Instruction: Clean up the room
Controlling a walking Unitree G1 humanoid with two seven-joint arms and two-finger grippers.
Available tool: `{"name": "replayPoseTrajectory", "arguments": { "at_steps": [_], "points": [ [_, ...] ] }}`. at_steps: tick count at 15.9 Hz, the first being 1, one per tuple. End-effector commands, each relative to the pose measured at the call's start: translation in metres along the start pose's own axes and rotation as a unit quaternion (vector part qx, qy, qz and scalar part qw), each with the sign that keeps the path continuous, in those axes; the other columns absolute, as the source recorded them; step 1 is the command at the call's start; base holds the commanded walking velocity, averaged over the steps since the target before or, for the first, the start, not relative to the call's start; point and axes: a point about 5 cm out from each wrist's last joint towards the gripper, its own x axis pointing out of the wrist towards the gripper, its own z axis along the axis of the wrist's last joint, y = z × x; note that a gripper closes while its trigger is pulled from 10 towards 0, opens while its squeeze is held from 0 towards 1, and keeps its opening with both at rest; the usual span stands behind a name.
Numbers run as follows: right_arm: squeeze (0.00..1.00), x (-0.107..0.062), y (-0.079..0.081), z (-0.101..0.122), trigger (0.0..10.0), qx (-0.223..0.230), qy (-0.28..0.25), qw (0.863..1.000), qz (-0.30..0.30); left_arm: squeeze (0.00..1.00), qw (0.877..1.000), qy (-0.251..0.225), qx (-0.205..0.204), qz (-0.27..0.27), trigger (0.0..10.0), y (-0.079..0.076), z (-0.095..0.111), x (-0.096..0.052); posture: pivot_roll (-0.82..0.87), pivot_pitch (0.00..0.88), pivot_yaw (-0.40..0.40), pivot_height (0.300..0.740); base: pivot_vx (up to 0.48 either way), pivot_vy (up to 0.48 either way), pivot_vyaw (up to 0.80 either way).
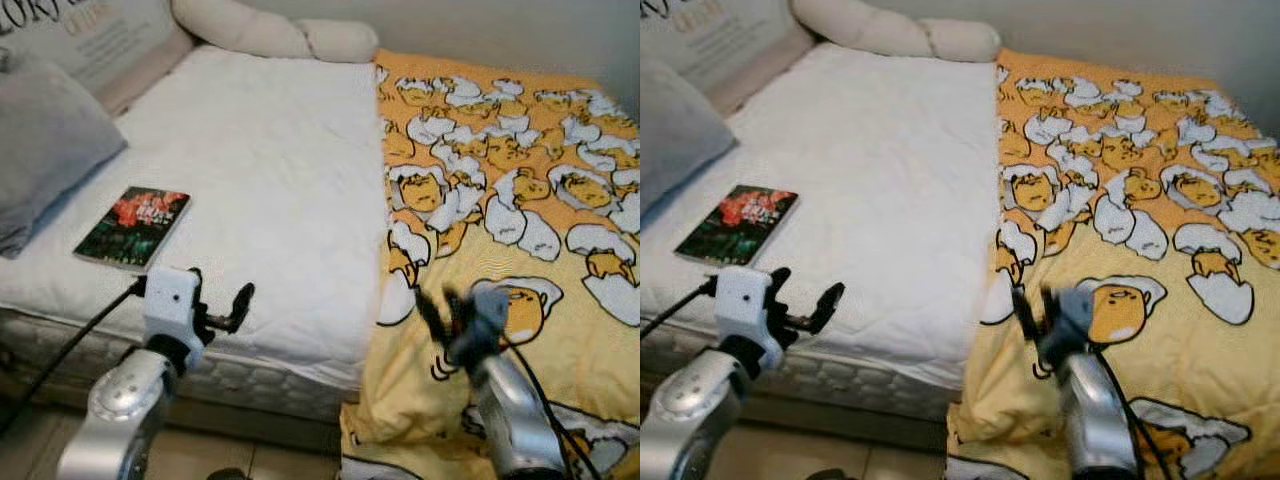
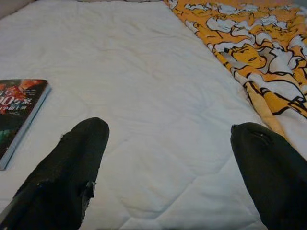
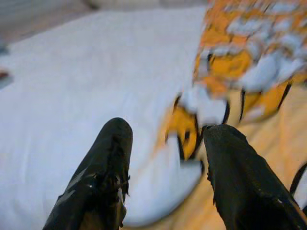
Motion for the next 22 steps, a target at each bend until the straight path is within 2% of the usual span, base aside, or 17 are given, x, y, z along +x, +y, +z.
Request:
{"name": "replayPoseTrajectory", "arguments": {
  "at_steps": [1, 2, 3, 5, 7, 8, 9, 11, 12, 13, 14, 16, 19, 20, 22],
  "points": [
    [0.0, -0.006, 0.002, -0.002, 10.0, -0.007, 0.012, 1.0, -0.022, 0.16, 1.0, -0.007, 0.009, -0.003, 10.0, -0.006, 0.001, 0.0, 0.06, 0.0, -0.077, 0.74, 0.0, -0.45, 0.0],
    [0.0, -0.009, 0.011, -0.001, 10.0, -0.015, 0.014, 1.0, -0.009, 0.16, 1.0, -0.006, 0.01, -0.002, 10.0, -0.008, 0.0, -0.002, 0.06, 0.0, -0.075, 0.74, 0.0, -0.45, 0.0],
    [0.0, -0.012, 0.013, 0.0, 10.0, -0.017, 0.019, 1.0, -0.006, 0.16, 1.0, -0.006, 0.01, 0.0, 10.0, -0.007, -0.001, -0.003, 0.07, 0.0, -0.075, 0.74, 0.0, -0.454, 0.0],
    [0.0, -0.021, 0.013, 0.007, 10.0, -0.025, 0.041, 0.999, -0.025, 0.16, 1.0, -0.006, 0.014, 0.011, 10.0, -0.001, -0.001, -0.005, 0.06, 0.0, -0.071, 0.74, 0.0, -0.454, 0.0],
    [0.0, -0.02, 0.013, 0.013, 10.0, -0.03, 0.043, 0.998, -0.032, 0.16, 1.0, -0.01, 0.02, 0.016, 10.0, 0.005, 0.003, -0.002, 0.05, 0.0, -0.062, 0.74, 0.0, -0.452, 0.0],
    [0.0, -0.026, 0.011, 0.019, 10.0, -0.013, 0.039, 0.997, -0.061, 0.16, 0.999, -0.012, 0.012, 0.043, 10.0, 0.014, 0.003, -0.005, 0.03, 0.0, -0.052, 0.74, 0.0, -0.409, 0.0],
    [0.0, -0.038, 0.009, 0.016, 10.0, 0.005, 0.049, 0.996, -0.08, 0.16, 0.998, 0.002, 0.017, 0.053, 10.0, 0.017, -0.003, -0.012, 0.01, 0.0, -0.056, 0.74, 0.0, -0.405, 0.0],
    [0.0, -0.05, 0.008, 0.014, 10.0, 0.02, 0.067, 0.994, -0.083, 0.16, 0.999, 0.009, -0.007, 0.052, 10.0, 0.012, -0.007, -0.019, 0.05, 0.0, -0.088, 0.74, 0.0, -0.411, 0.0],
    [0.0, -0.06, 0.008, 0.01, 10.0, 0.021, 0.081, 0.993, -0.082, 0.16, 0.997, 0.025, -0.031, 0.067, 10.0, 0.011, -0.015, -0.026, 0.02, 0.0, -0.094, 0.74, 0.0, -0.48, 0.0],
    [0.0, -0.067, 0.009, 0.013, 10.0, 0.001, 0.092, 0.994, -0.059, 0.17, 0.996, 0.032, -0.045, 0.073, 10.0, 0.009, -0.018, -0.029, 0.01, 0.0, -0.084, 0.74, 0.0, -0.48, 0.0],
    [0.0, -0.07, 0.001, 0.026, 10.0, 0.007, 0.054, 0.996, -0.071, 0.16, 0.997, 0.018, -0.038, 0.067, 10.0, 0.007, -0.012, -0.033, -0.02, 0.0, -0.066, 0.74, 0.0, -0.48, 0.0],
    [0.0, -0.072, -0.01, 0.026, 10.0, -0.032, 0.056, 0.993, -0.103, 0.16, 0.996, 0.011, -0.036, 0.082, 10.0, 0.013, -0.011, -0.03, -0.03, 0.0, -0.065, 0.74, 0.0, -0.48, 0.0],
    [0.0, -0.07, 0.0, 0.022, 10.0, -0.029, 0.063, 0.994, -0.087, 0.16, 0.997, 0.001, -0.008, 0.073, 10.0, 0.006, -0.002, -0.025, -0.02, 0.0, -0.079, 0.74, 0.0, -0.48, 0.0],
    [0.0, -0.07, 0.002, 0.018, 10.0, -0.023, 0.067, 0.994, -0.085, 0.16, 0.997, 0.003, -0.01, 0.076, 10.0, 0.006, -0.002, -0.024, -0.03, 0.0, -0.073, 0.74, 0.0, -0.48, 0.0],
    [0.0, -0.07, -0.005, 0.016, 10.0, -0.02, 0.067, 0.992, -0.101, 0.16, 0.997, 0.006, -0.003, 0.071, 10.0, 0.006, -0.004, -0.021, -0.03, 0.0, -0.068, 0.74, 0.0, -0.48, 0.0]
  ]
}}
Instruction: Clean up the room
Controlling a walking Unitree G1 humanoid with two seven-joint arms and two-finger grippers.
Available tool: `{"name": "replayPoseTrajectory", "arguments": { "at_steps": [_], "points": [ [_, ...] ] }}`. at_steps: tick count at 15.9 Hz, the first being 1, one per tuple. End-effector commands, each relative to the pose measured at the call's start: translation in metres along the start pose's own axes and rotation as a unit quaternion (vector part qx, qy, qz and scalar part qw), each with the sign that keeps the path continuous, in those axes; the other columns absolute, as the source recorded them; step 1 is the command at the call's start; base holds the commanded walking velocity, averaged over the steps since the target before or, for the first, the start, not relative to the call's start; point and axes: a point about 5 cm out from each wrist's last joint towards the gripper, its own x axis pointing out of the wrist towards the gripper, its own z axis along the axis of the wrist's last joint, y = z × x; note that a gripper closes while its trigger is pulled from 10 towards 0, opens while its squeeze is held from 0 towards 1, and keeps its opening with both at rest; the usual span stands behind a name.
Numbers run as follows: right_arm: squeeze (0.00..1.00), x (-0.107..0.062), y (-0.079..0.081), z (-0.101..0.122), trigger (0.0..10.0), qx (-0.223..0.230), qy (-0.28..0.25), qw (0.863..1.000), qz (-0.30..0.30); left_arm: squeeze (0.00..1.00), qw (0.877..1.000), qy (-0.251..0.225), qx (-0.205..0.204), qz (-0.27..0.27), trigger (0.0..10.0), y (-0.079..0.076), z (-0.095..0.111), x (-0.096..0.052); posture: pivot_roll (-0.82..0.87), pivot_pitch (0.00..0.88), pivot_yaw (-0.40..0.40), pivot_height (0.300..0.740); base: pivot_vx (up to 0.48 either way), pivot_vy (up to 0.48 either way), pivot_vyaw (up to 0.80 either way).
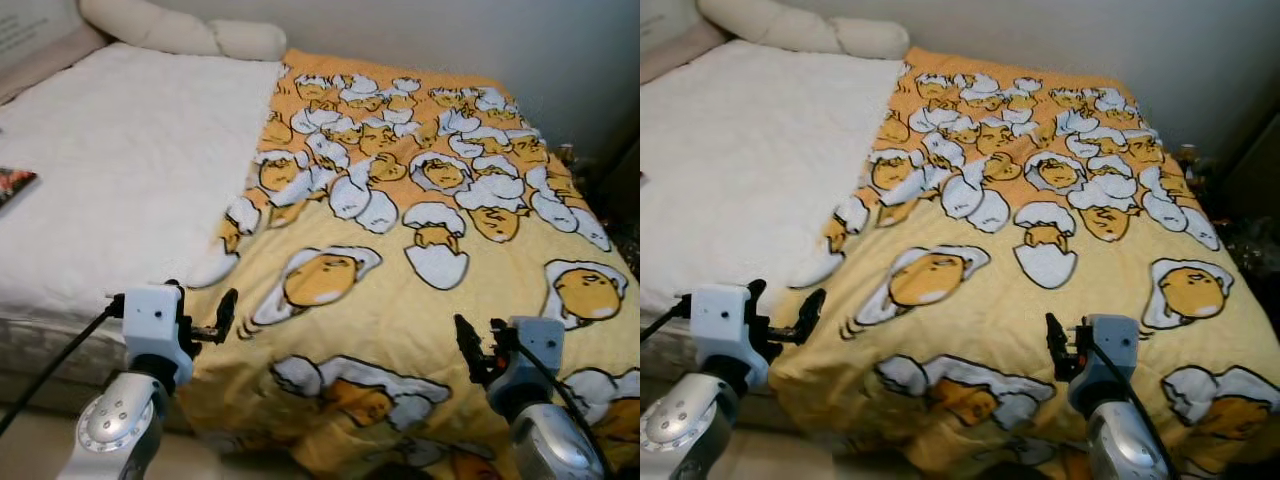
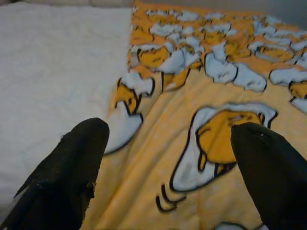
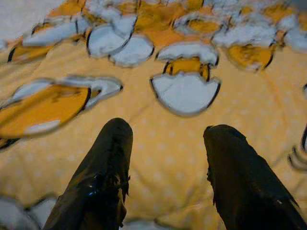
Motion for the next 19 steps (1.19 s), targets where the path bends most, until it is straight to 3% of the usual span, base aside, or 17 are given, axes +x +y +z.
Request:
{"name": "replayPoseTrajectory", "arguments": {
  "at_steps": [1, 5, 12, 19],
  "points": [
    [0.0, 0.002, -0.01, 0.005, 10.0, -0.01, -0.012, 1.0, -0.022, 0.17, 1.0, -0.005, 0.006, -0.003, 10.0, -0.002, 0.003, 0.003, -0.04, 0.0, -0.056, 0.74, 0.0, -0.48, 0.0],
    [0.0, 0.003, -0.016, -0.004, 10.0, 0.0, -0.004, 0.998, -0.057, 0.16, 1.0, -0.011, 0.014, -0.009, 10.0, -0.002, 0.007, 0.013, -0.06, 0.0, -0.029, 0.74, 0.0, -0.48, 0.0],
    [0.0, 0.008, -0.017, -0.013, 10.0, 0.019, -0.012, 0.997, -0.071, 0.16, 0.999, -0.015, 0.03, -0.027, 10.0, -0.001, 0.009, 0.025, -0.06, 0.0, -0.008, 0.74, 0.0, -0.472, -0.72],
    [0.0, 0.014, -0.02, -0.019, 10.0, 0.013, -0.012, 0.996, -0.091, 0.16, 0.999, -0.02, 0.021, -0.032, 10.0, -0.002, 0.003, 0.025, -0.05, 0.0, -0.027, 0.74, 0.0, 0.0, -0.78]
  ]
}}
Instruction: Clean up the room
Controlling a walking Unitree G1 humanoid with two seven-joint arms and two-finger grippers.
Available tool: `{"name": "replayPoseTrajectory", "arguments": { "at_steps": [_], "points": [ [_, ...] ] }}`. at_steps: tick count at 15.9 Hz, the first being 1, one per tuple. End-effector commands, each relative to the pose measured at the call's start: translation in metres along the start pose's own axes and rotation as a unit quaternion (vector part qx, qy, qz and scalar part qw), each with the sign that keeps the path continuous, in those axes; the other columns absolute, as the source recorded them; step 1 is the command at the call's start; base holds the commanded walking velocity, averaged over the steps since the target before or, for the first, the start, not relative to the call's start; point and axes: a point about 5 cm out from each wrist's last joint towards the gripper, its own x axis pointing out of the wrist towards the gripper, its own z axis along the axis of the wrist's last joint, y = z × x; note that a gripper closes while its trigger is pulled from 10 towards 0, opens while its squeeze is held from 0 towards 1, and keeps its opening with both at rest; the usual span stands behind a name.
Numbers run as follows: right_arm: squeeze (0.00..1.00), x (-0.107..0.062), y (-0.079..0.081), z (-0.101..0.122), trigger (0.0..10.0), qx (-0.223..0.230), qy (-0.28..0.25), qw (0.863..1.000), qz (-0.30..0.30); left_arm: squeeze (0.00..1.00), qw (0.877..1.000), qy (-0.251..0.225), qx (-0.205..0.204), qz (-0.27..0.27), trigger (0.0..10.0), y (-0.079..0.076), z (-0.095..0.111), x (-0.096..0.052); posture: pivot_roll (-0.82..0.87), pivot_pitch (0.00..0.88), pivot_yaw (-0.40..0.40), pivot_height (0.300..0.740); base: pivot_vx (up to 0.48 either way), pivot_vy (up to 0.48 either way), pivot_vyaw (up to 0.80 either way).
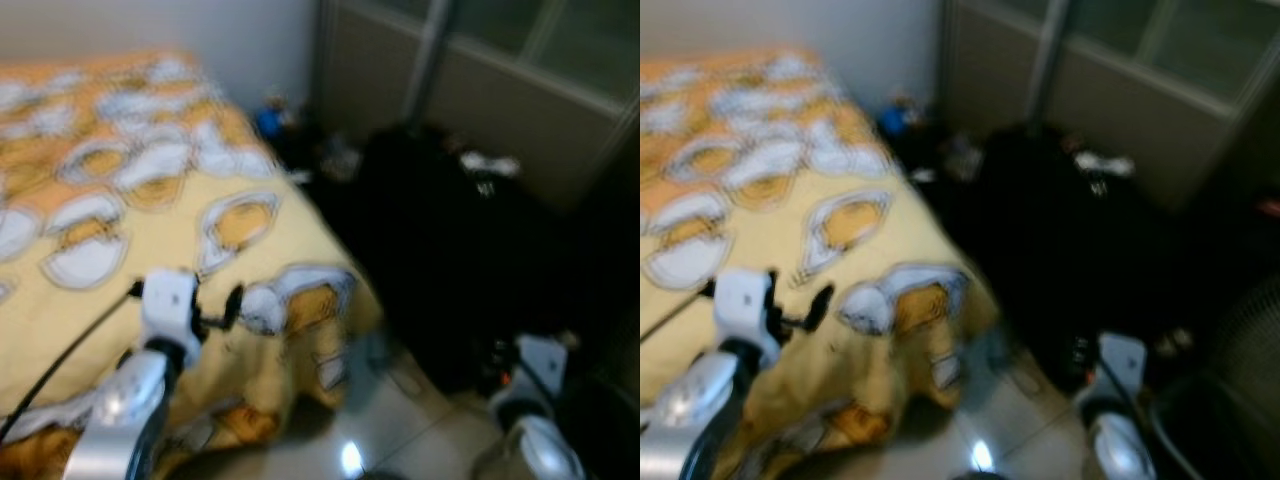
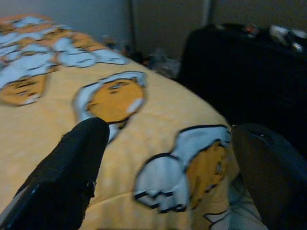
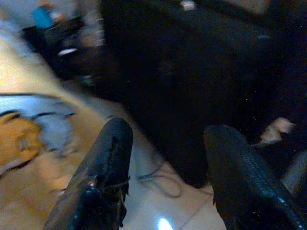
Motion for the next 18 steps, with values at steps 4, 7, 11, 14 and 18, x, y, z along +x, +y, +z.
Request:
{"name": "replayPoseTrajectory", "arguments": {
  "at_steps": [4, 7, 11, 14, 18],
  "points": [
    [0.0, 0.0081, 0.0022, 0.0069, 10.0, -0.004, -0.014, 1.0, -0.002, 0.16, 1.0, -0.011, -0.006, 0.005, 10.0, 0.0012, 0.0022, 0.0029, -0.04, 0.0, -0.039, 0.74, 0.0, 0.0, -0.78],
    [0.0, 0.0099, -0.0001, 0.008, 10.0, -0.01, -0.014, 1.0, -0.002, 0.15, 1.0, -0.011, -0.01, 0.013, 10.0, -0.0011, -0.0015, 0.0013, -0.03, 0.0, -0.06, 0.74, 0.0, 0.0, -0.78],
    [0.0, 0.0095, -0.0019, 0.0097, 10.0, -0.019, -0.012, 1.0, -0.006, 0.16, 1.0, -0.003, 0.007, 0.015, 10.0, -0.0045, -0.0066, 0.0016, -0.03, 0.0, -0.063, 0.74, 0.0, 0.0, -0.78],
    [0.0, 0.0085, -0.001, 0.0097, 10.0, -0.011, -0.01, 1.0, -0.012, 0.17, 1.0, -0.013, 0.01, 0.009, 10.0, -0.0051, -0.0018, 0.0047, -0.04, 0.0, -0.052, 0.74, 0.0, 0.0, -0.78],
    [0.0, 0.0091, 0.0038, 0.013, 10.0, -0.014, -0.018, 1.0, -0.015, 0.17, 1.0, -0.017, 0.015, 0.004, 10.0, -0.0029, 0.002, 0.0083, -0.05, 0.0, -0.037, 0.74, 0.0, -0.358, -0.78]
  ]
}}
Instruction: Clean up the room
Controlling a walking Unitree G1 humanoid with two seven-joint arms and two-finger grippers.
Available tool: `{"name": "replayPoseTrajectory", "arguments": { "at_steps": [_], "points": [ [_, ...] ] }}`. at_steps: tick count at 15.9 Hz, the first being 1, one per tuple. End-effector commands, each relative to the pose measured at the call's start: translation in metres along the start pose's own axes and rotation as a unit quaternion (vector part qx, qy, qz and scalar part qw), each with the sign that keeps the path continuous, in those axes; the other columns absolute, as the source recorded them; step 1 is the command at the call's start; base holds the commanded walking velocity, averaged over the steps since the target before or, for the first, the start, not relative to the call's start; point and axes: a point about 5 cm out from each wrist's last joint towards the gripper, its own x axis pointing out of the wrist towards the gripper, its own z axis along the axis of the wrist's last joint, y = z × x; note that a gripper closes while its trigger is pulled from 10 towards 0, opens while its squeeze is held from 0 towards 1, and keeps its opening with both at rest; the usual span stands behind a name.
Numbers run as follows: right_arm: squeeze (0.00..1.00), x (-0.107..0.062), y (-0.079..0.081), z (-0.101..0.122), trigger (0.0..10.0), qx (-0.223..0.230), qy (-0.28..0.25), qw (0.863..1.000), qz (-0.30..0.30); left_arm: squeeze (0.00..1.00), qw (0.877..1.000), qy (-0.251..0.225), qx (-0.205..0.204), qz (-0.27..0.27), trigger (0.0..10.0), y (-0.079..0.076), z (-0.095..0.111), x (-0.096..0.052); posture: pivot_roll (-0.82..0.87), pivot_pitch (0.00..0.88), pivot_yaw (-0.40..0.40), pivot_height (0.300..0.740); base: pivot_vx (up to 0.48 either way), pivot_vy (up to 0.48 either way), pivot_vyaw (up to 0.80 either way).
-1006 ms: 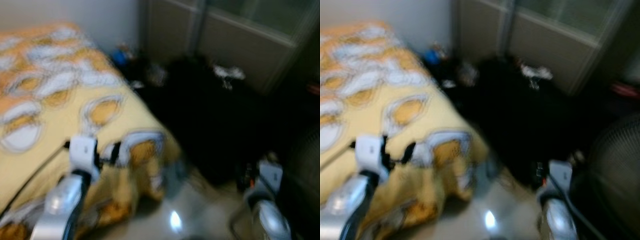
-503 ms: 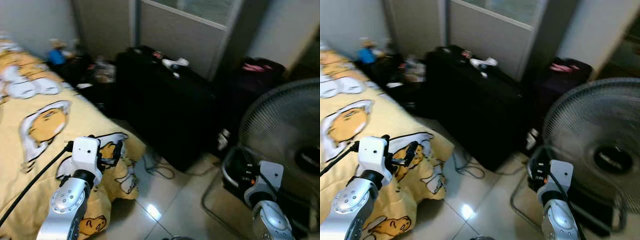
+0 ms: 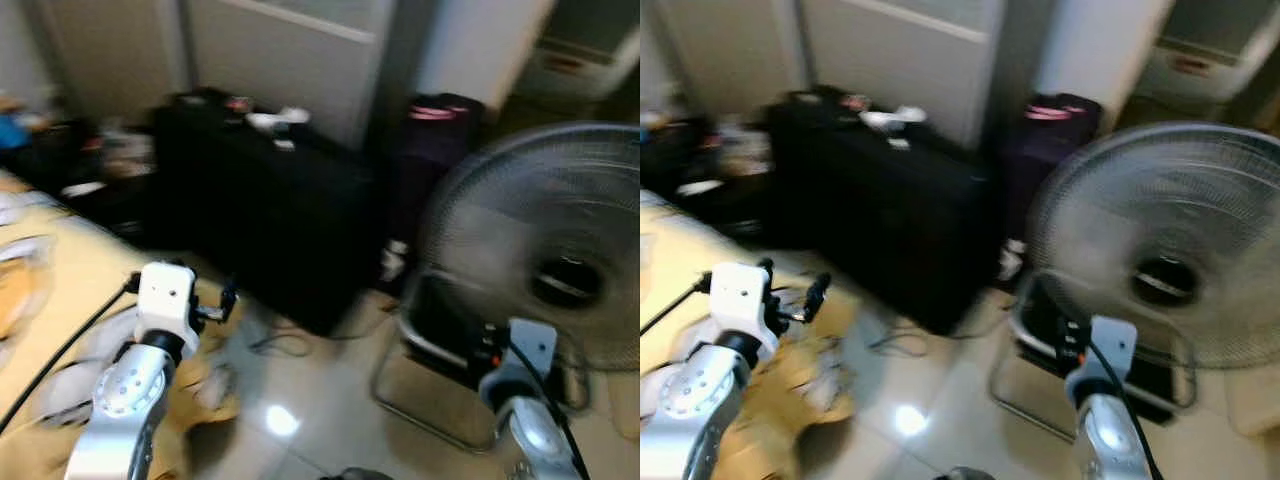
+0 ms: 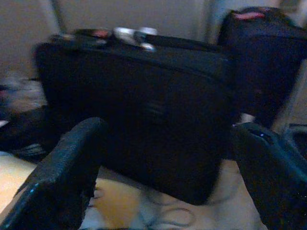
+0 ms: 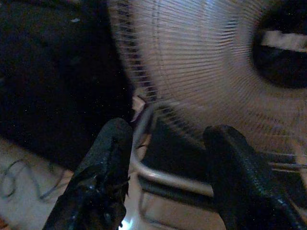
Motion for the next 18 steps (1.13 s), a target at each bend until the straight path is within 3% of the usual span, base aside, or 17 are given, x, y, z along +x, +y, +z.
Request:
{"name": "replayPoseTrajectory", "arguments": {
  "at_steps": [1, 6, 9, 11, 18],
  "points": [
    [0.0, -0.002, -0.004, 0.004, 10.0, -0.004, -0.011, 1.0, -0.012, 0.17, 1.0, 0.0, 0.003, -0.009, 10.0, -0.002, 0.0, 0.0, -0.06, 0.0, -0.035, 0.74, 0.0, -0.405, -0.79],
    [0.0, -0.004, -0.003, 0.005, 10.0, -0.008, -0.013, 1.0, -0.012, 0.16, 1.0, 0.007, 0.012, -0.01, 10.0, 0.001, -0.001, 0.003, -0.06, 0.0, -0.024, 0.74, 0.0, -0.227, -0.79],
    [0.0, -0.001, -0.002, 0.013, 10.0, -0.021, -0.039, 0.999, 0.002, 0.15, 1.0, -0.005, 0.0, 0.005, 10.0, 0.003, 0.0, 0.003, -0.08, 0.0, -0.019, 0.74, 0.0, 0.0, 0.0],
    [0.0, 0.001, -0.006, 0.017, 10.0, -0.04, -0.04, 0.998, 0.005, 0.14, 1.0, -0.003, 0.014, 0.024, 10.0, 0.003, -0.004, 0.001, -0.08, 0.0, -0.028, 0.74, 0.0, 0.0, 0.0],
    [0.0, 0.001, -0.006, 0.017, 10.0, -0.04, -0.04, 0.998, 0.005, 0.14, 1.0, -0.003, 0.014, 0.024, 10.0, 0.003, -0.004, 0.001, -0.08, 0.0, -0.028, 0.74, 0.0, 0.0, 0.0]
  ]
}}
